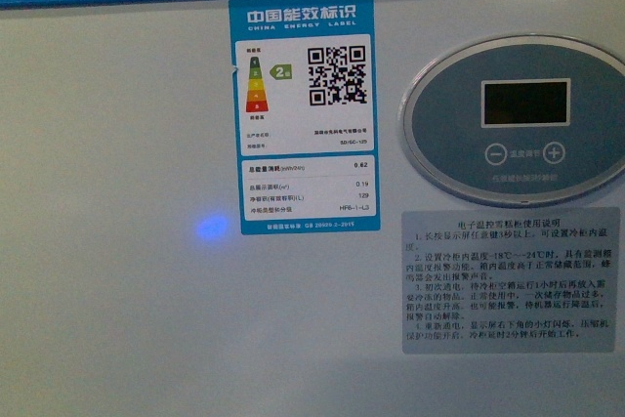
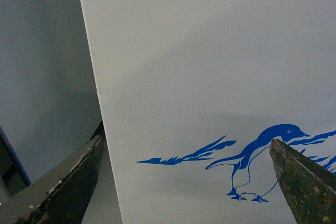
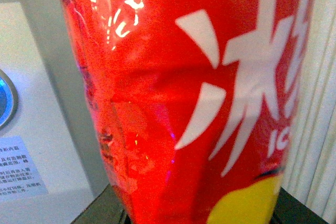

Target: Put drink in fridge

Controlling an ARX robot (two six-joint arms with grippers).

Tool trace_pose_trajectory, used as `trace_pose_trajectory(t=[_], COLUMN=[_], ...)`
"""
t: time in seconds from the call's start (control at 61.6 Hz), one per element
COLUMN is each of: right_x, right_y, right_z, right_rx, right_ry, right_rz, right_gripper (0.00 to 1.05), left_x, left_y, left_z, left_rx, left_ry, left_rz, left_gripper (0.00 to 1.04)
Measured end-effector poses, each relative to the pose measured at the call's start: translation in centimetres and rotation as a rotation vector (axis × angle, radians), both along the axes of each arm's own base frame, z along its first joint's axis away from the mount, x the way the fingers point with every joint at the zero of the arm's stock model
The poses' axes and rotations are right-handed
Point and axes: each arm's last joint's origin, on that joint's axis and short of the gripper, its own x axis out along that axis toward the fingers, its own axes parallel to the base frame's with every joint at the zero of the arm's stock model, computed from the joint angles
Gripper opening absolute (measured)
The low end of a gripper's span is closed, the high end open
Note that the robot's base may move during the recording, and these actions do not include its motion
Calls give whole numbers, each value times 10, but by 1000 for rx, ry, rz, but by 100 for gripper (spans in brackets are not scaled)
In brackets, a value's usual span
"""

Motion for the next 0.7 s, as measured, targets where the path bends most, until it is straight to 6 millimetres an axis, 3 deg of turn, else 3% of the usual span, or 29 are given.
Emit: trace_pose_trajectory(t=[0.698], right_x=[0], right_y=[0], right_z=[-2], right_rx=[3], right_ry=[1], right_rz=[0], right_gripper=[37], left_x=[0], left_y=[0], left_z=[0], left_rx=[0], left_ry=[0], left_rz=[0], left_gripper=[97])
